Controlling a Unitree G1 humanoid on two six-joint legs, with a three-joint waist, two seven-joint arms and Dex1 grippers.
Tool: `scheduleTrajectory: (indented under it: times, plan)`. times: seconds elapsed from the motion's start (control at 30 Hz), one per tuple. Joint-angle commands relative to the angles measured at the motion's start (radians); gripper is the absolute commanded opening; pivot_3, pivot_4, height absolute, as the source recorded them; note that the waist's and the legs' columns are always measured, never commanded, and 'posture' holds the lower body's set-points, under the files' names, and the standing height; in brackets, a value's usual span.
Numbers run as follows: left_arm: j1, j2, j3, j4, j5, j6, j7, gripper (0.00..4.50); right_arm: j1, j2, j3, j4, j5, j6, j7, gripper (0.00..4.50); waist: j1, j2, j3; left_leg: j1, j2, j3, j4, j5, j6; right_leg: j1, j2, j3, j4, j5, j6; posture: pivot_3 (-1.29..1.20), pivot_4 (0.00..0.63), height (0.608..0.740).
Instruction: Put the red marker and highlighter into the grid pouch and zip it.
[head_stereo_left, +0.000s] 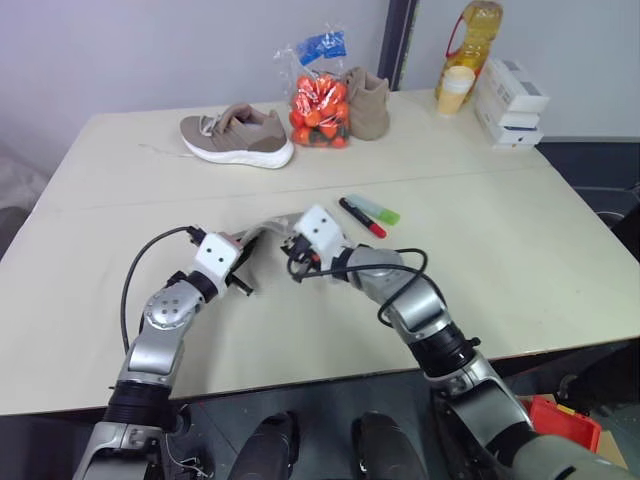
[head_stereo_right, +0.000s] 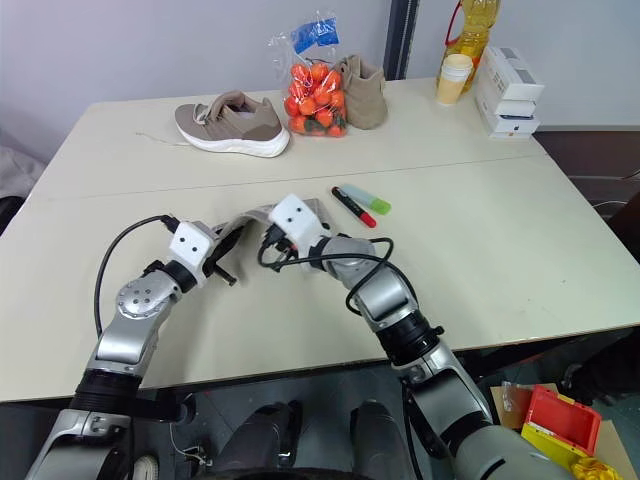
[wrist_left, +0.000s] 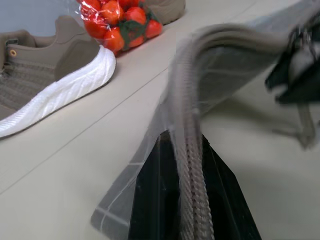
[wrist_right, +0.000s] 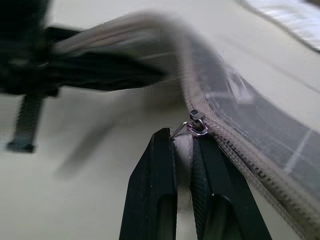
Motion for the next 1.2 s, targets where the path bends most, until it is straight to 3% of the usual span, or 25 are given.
scheduleTrajectory:
  times: [0.03, 0.23, 0.63, 1.2]
  plan:
    - [-0.005, -0.019, -0.028, -0.065, 0.002, 0.006, -0.001, 0.00, -0.037, 0.069, 0.082, -0.025, 0.000, -0.030, 0.055, 0.04, 0.000, 0.000, 0.000, 0.000, 0.000, 0.000, 0.000, 0.000, 0.000, 0.000, 0.000, 0.000, 0.000, 0.000, 0.000, 0.00, 0.150, 0.740]
    - [0.017, -0.011, -0.012, -0.101, -0.007, 0.022, -0.003, 0.00, -0.049, 0.084, 0.053, 0.002, -0.045, -0.037, 0.021, 0.04, 0.000, 0.000, 0.000, 0.000, 0.000, 0.000, 0.000, 0.000, 0.000, -0.001, 0.000, 0.000, 0.000, 0.000, 0.000, 0.00, 0.150, 0.740]
    - [0.078, 0.038, 0.019, -0.153, -0.012, 0.042, -0.020, 0.00, -0.037, 0.015, -0.162, 0.029, -0.049, -0.020, -0.097, 0.04, 0.000, 0.000, 0.000, 0.000, 0.000, 0.000, -0.001, 0.000, 0.000, -0.001, 0.000, 0.000, 0.000, 0.000, 0.000, 0.00, 0.150, 0.740]
    - [0.037, -0.028, -0.056, -0.176, 0.037, 0.096, 0.016, 0.00, -0.054, 0.072, -0.008, -0.020, -0.085, 0.017, -0.028, 0.04, 0.001, 0.000, 0.000, 0.000, 0.000, 0.000, -0.001, 0.000, 0.000, -0.001, 0.000, 0.000, 0.000, 0.000, 0.000, 0.00, 0.150, 0.740]
